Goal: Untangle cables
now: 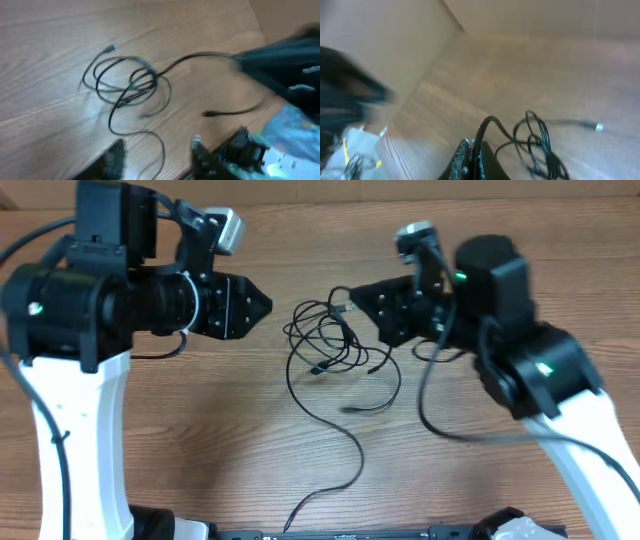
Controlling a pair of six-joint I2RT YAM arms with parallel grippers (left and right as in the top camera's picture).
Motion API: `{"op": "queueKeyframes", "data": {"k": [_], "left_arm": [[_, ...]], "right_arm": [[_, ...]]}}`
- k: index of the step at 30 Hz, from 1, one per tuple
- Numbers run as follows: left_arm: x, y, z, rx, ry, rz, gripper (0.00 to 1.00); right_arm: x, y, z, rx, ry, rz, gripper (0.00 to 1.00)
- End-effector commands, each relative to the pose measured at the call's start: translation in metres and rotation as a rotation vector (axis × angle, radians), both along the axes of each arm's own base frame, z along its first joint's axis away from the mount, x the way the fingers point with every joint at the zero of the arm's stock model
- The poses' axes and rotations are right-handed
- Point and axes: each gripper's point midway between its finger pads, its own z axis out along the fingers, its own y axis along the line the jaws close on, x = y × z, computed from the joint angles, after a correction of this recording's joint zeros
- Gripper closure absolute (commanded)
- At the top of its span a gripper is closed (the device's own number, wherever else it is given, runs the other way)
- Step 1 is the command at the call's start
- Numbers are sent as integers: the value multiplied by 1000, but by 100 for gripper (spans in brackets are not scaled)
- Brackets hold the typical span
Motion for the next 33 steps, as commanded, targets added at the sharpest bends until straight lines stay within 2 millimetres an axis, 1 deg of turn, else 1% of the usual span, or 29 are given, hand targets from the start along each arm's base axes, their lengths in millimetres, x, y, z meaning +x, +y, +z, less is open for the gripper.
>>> {"op": "queueKeyframes", "data": {"k": [1,4,6,11,14,20,25,30,33], "left_arm": [[-4,-14,-21,-16,61,-75,48],[-7,-28,-42,-28,119,-118,45],[-9,-37,-50,-50,150,-142,45],[-17,-59,-62,-70,189,-189,45],[-16,-64,-67,-37,166,-206,45],[-5,-64,-77,93,87,-190,47],[-1,-65,-82,156,48,-187,48],[5,-55,-87,225,34,-154,50],[10,-46,-94,279,26,-129,50]], "right_arm": [[-14,-14,44,45,-108,-40,96],[-21,-17,49,62,-109,-45,96],[-23,-17,49,65,-99,-42,96],[-29,-12,48,76,-84,-1,96],[-33,-8,50,95,-78,33,96],[-42,-1,57,169,-16,66,96],[-51,5,62,221,29,112,96],[-54,4,65,230,25,110,96],[-59,1,72,244,10,110,96]]}}
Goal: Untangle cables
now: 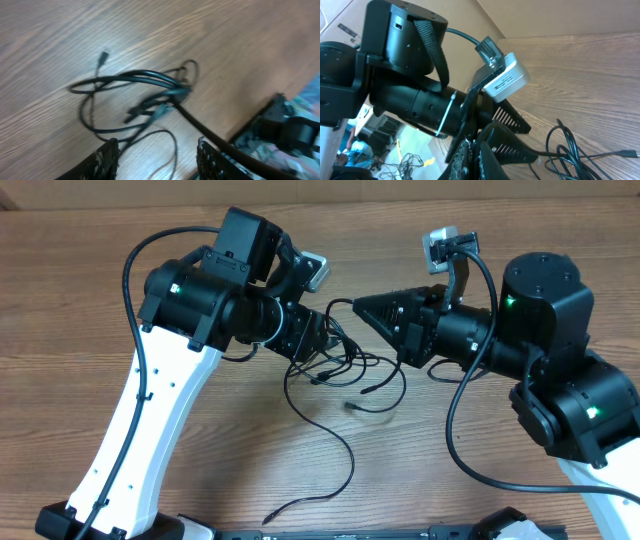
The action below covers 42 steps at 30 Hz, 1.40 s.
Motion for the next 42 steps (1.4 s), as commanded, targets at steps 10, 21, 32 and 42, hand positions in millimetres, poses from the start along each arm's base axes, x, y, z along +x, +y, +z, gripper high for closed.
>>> {"op": "queueKeyframes", "data": {"k": [10,21,32,42], "left_arm": [[14,-10,-10,-33,-37,-8,49],[18,-13,-8,-41,-55,-10,55],[22,-24,-13,-51,-84,-38,81],[22,-25,-70,-25,-13,-35,84]], "right_arm": [[-22,-8,44,87,-101,11,96],[-32,-1,65,184,-94,72,96],[-48,6,82,256,-83,171,96],[-57,8,94,292,-108,224,96]]}}
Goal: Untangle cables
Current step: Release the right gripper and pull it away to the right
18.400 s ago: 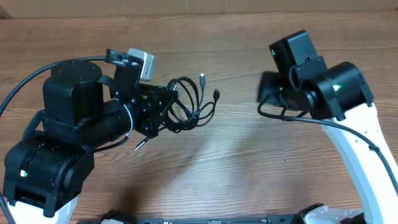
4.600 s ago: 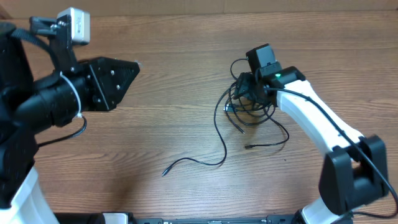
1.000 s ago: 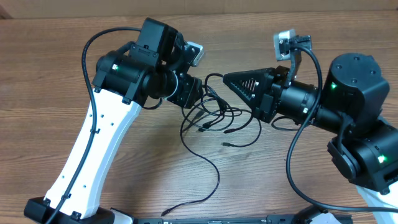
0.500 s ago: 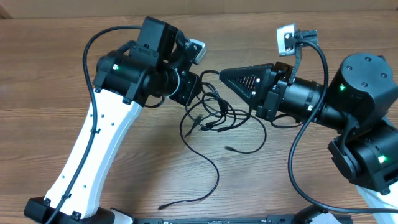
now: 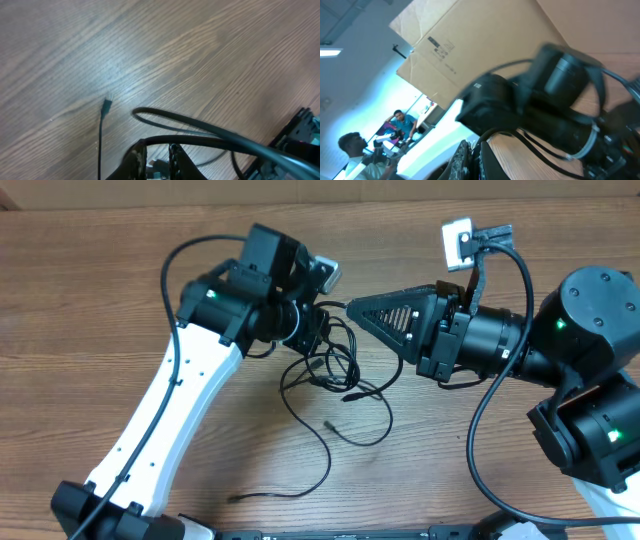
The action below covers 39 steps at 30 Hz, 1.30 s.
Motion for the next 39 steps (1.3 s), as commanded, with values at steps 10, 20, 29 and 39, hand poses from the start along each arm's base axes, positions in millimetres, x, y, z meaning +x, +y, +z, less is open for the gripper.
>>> {"op": "queueKeyframes", "data": {"k": [10,20,29,39], "left_arm": [[-11,-5,-52,-8,87,-3,83],[-9,-5,-54,-8,85,14,86],[-5,12,-63,92,71,66,91],[12,66,-73,278,45,248,96]], "right_arm": [[-15,-3,20,37,-43,36,96],[-26,-2,44,111,-77,94,96],[-29,-5,56,135,-141,91,96],[2,-50,65,129,-206,-97,96]]}}
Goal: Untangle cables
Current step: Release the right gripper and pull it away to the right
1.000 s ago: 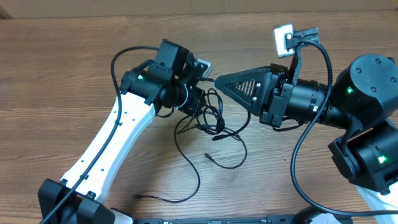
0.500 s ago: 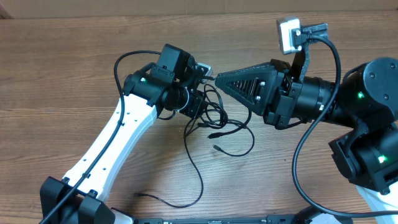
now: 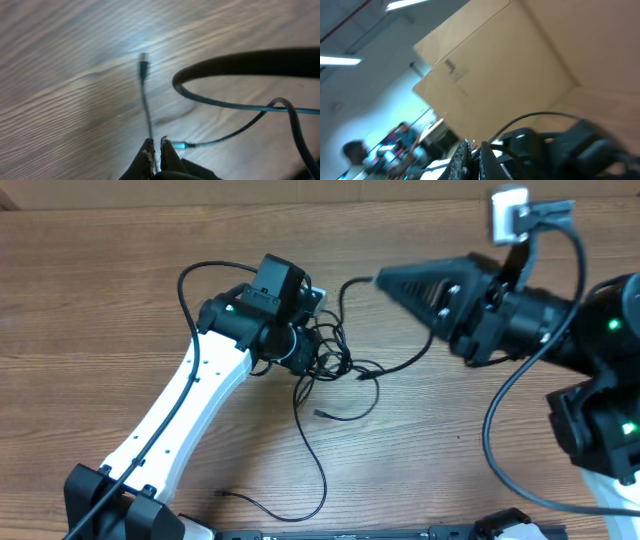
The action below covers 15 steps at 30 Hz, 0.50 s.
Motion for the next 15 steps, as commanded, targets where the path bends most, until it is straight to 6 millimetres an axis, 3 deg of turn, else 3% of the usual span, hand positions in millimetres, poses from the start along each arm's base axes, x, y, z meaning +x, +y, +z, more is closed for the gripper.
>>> {"op": "queueKeyframes", "data": {"k": [1,6,11,15], "left_arm": [[14,34,-4,91,-25,112,96],[27,74,-5,87,-11,243,96],[26,106,-8,76,42,330,95],[19,104,-8,22,86,312,95]], "right_arm": [[-10,-24,24,16,-92,-66,96],[2,-59,25,-7,-111,-176,96],[14,-100,23,-40,-123,-304,96],[17,-124,16,-77,-108,-335,96]]}}
